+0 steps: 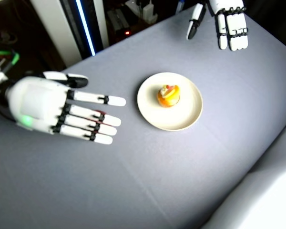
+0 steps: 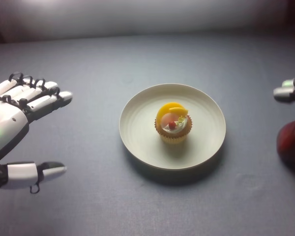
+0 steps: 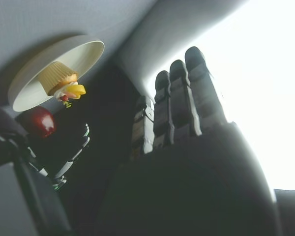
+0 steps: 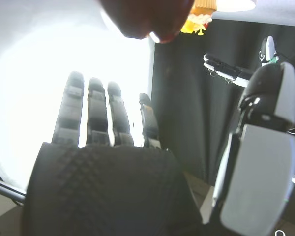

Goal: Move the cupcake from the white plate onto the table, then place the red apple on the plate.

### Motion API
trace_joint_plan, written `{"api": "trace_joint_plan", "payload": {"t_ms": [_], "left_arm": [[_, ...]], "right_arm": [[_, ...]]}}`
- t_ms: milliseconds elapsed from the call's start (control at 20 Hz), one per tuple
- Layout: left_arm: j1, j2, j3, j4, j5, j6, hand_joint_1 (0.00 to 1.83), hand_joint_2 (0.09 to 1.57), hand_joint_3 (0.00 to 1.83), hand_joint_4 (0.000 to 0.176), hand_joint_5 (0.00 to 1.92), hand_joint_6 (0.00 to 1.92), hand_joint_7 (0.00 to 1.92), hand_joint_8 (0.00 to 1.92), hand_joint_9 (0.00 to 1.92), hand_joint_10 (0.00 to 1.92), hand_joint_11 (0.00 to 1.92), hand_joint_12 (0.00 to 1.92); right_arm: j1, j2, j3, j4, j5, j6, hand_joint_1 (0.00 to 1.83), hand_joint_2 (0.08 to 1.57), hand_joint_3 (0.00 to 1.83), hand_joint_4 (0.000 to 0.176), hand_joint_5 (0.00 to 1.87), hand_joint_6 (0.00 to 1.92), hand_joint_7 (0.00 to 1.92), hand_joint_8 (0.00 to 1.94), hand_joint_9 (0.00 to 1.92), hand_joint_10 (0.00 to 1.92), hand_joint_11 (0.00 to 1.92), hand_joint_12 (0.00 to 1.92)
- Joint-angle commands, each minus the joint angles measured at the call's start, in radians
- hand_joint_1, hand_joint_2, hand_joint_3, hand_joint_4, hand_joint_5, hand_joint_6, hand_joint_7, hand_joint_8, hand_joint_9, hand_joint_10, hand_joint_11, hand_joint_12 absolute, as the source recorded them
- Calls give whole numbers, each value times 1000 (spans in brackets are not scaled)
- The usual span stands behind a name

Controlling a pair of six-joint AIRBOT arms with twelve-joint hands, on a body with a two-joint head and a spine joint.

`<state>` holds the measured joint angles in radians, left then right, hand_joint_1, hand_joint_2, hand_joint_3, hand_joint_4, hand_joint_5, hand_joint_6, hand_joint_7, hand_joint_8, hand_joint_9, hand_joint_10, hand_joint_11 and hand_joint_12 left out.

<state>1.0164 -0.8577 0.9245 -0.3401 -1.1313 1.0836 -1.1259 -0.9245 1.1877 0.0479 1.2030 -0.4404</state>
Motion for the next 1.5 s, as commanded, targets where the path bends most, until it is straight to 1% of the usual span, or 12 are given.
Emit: {"api": "trace_joint_plan", "payload": {"t_ms": [0,200,400,500,600,650,700,750,900,1050,1300,1450], "left_arm": [[-9,0,5,5,-117,-2,670,991,4,38,364,7,244,5,229,15,0,620],[-10,0,6,8,-114,-8,643,992,0,34,384,5,258,2,257,7,0,693],[-91,-33,43,55,-56,-10,654,985,0,68,388,1,297,2,297,5,0,740],[-162,-74,88,97,7,-22,625,975,0,129,354,0,295,0,307,2,0,828],[-249,-128,143,157,87,-58,733,953,0,168,342,2,266,2,269,8,16,706],[-299,-159,171,201,139,-77,829,933,0,100,386,4,309,4,314,11,47,721],[-354,-189,196,246,193,-89,862,909,0,109,400,6,349,15,347,19,102,748],[-404,-220,221,285,242,-100,874,891,0,119,417,2,374,5,350,8,97,772],[-463,-284,271,361,306,-163,906,888,1,69,451,1,415,0,391,2,82,820],[-493,-321,294,389,334,-176,836,918,0,97,417,0,419,2,386,5,0,913],[-532,-397,340,437,419,-179,695,906,0,99,398,0,429,0,445,1,90,926],[-547,-445,383,443,467,-179,739,898,1,54,441,1,454,3,470,5,116,1007]], "right_arm": [[9,4,6,24,118,13,926,1091,6,0,456,3,342,2,322,12,0,903],[9,4,4,23,118,17,883,1081,0,1,464,4,354,7,354,18,38,907],[12,4,4,23,120,17,947,1093,2,17,453,0,322,0,299,0,0,775],[16,4,5,21,126,17,942,1090,0,21,436,0,319,1,292,1,0,756],[16,4,4,20,134,17,947,1068,0,64,247,0,199,0,205,0,0,765],[16,4,3,21,139,17,916,1040,0,138,61,0,39,0,57,4,0,475],[17,4,3,21,145,17,901,1007,0,168,11,0,7,0,11,0,0,213],[17,4,3,21,147,17,867,989,0,174,1,0,1,0,1,0,0,126],[17,4,2,21,155,16,812,1005,7,176,0,0,0,0,0,0,0,0],[18,4,2,23,160,15,691,997,0,176,0,0,0,0,0,0,9,4],[18,2,3,32,169,12,709,983,0,176,0,0,0,0,0,0,43,20],[18,0,4,32,170,12,712,993,2,176,0,0,0,0,0,0,82,38]]}}
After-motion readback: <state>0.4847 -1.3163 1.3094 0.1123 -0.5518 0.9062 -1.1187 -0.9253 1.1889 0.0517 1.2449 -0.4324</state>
